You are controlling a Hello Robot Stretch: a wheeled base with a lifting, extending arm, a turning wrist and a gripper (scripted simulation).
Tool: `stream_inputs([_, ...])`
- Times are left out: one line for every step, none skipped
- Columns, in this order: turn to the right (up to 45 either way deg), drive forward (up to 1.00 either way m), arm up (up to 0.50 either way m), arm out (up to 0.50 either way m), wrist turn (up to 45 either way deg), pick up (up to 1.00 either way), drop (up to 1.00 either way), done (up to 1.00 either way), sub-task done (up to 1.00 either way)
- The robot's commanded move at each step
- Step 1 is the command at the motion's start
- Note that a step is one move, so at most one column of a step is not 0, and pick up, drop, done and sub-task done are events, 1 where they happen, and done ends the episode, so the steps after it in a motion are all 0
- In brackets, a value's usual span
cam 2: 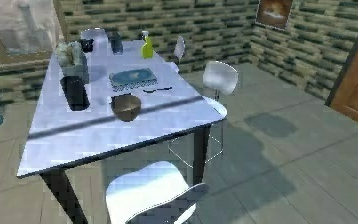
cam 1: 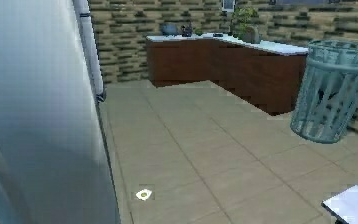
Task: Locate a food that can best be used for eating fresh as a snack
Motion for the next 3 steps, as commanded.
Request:
stream_inputs([0.0, 0.65, 0.0, 0.0, 0.0, 0.0, 0.0, 0.0, 0.0])
stream_inputs([-12.0, 0.0, 0.0, 0.0, 0.0, 0.0, 0.0, 0.0, 0.0])
stream_inputs([0.0, 1.0, 0.0, 0.0, 0.0, 0.0, 0.0, 0.0, 0.0])
